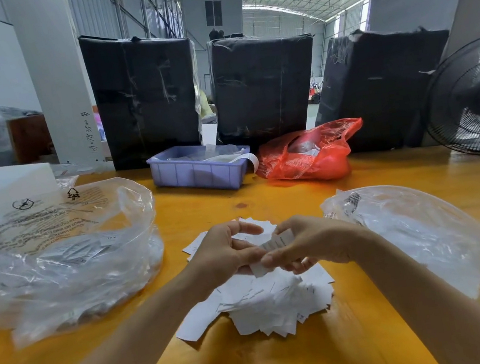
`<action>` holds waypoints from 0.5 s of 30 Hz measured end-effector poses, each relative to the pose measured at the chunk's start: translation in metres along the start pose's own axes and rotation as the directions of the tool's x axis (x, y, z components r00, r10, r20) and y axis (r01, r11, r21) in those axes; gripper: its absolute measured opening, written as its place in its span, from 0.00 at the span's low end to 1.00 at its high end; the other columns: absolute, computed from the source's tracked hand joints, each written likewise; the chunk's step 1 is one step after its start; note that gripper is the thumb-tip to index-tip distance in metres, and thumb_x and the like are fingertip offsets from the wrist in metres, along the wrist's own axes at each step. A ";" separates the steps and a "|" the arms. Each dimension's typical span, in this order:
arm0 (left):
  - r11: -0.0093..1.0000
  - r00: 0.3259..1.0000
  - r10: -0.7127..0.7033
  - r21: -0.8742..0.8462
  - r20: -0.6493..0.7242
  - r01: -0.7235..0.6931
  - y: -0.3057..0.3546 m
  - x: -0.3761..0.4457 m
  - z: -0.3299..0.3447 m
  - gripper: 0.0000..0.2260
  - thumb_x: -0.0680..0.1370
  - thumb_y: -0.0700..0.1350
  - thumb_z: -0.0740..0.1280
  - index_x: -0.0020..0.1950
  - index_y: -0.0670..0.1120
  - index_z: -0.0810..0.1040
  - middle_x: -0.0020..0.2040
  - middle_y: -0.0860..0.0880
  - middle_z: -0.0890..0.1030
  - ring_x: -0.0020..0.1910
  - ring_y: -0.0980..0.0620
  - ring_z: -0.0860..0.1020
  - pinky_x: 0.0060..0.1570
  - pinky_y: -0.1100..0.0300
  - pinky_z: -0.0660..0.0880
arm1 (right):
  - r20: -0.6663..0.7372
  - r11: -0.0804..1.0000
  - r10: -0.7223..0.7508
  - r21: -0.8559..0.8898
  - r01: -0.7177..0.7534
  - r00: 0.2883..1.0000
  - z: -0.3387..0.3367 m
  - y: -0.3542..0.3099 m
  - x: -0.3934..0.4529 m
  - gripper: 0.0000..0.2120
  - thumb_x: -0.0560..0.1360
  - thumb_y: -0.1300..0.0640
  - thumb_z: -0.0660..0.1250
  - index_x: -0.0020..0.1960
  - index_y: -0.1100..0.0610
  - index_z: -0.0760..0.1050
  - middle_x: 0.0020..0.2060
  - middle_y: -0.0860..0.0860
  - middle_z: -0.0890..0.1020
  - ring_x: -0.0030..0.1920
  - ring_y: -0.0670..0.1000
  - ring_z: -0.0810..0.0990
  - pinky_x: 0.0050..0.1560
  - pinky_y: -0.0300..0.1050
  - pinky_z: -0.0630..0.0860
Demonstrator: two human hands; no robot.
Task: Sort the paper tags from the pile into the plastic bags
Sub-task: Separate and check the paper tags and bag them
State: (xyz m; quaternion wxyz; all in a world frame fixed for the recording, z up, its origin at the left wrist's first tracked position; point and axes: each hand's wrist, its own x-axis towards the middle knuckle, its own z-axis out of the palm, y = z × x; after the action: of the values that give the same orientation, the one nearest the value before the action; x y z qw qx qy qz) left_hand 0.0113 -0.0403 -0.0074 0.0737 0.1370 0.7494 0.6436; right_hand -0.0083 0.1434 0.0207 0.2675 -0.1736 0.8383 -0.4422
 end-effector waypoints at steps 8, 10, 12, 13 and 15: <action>0.987 0.977 -0.069 -0.159 -0.204 0.037 -0.008 0.008 -0.006 0.03 0.74 0.38 0.70 0.47 0.41 0.80 0.41 0.44 0.84 0.38 0.52 0.83 0.35 0.61 0.80 | -0.453 0.971 -0.089 0.159 0.179 0.887 0.001 -0.002 0.007 0.04 0.75 0.62 0.68 0.41 0.61 0.77 0.34 0.54 0.82 0.29 0.46 0.80 0.37 0.39 0.80; 0.991 0.965 -0.075 -0.129 -0.250 0.043 -0.011 0.010 -0.005 0.03 0.75 0.42 0.69 0.44 0.43 0.81 0.40 0.45 0.84 0.37 0.53 0.82 0.35 0.60 0.79 | -0.457 0.970 -0.127 0.126 0.206 0.880 0.007 -0.004 0.008 0.03 0.73 0.64 0.70 0.40 0.61 0.78 0.33 0.53 0.82 0.28 0.45 0.79 0.36 0.39 0.79; 0.992 0.955 -0.074 -0.115 -0.287 0.042 -0.014 0.012 -0.005 0.05 0.76 0.43 0.69 0.43 0.44 0.82 0.40 0.44 0.84 0.37 0.50 0.81 0.35 0.59 0.77 | -0.458 0.968 -0.168 0.092 0.234 0.873 0.014 -0.005 0.011 0.03 0.71 0.65 0.72 0.41 0.61 0.78 0.32 0.53 0.82 0.27 0.45 0.79 0.36 0.40 0.77; 0.993 0.951 -0.073 -0.109 -0.299 0.042 -0.016 0.012 -0.004 0.05 0.75 0.44 0.69 0.42 0.43 0.82 0.39 0.44 0.84 0.37 0.48 0.81 0.36 0.57 0.77 | -0.460 0.968 -0.182 0.071 0.241 0.869 0.019 -0.005 0.013 0.03 0.70 0.64 0.73 0.41 0.61 0.79 0.31 0.53 0.81 0.27 0.46 0.78 0.36 0.42 0.77; 0.993 0.944 -0.075 -0.106 -0.322 0.042 -0.018 0.012 -0.004 0.06 0.75 0.44 0.70 0.40 0.44 0.82 0.38 0.43 0.83 0.38 0.45 0.80 0.38 0.55 0.76 | -0.479 0.969 -0.208 0.019 0.247 0.853 0.028 -0.004 0.017 0.04 0.70 0.63 0.74 0.41 0.62 0.80 0.31 0.53 0.81 0.28 0.47 0.78 0.36 0.45 0.75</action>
State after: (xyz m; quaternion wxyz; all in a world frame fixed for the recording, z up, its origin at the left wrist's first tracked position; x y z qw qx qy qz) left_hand -0.0034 -0.0426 -0.0236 -0.0254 0.0027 0.7226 0.6907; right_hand -0.0052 0.1140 0.0060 0.0071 -0.1475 0.8332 -0.5329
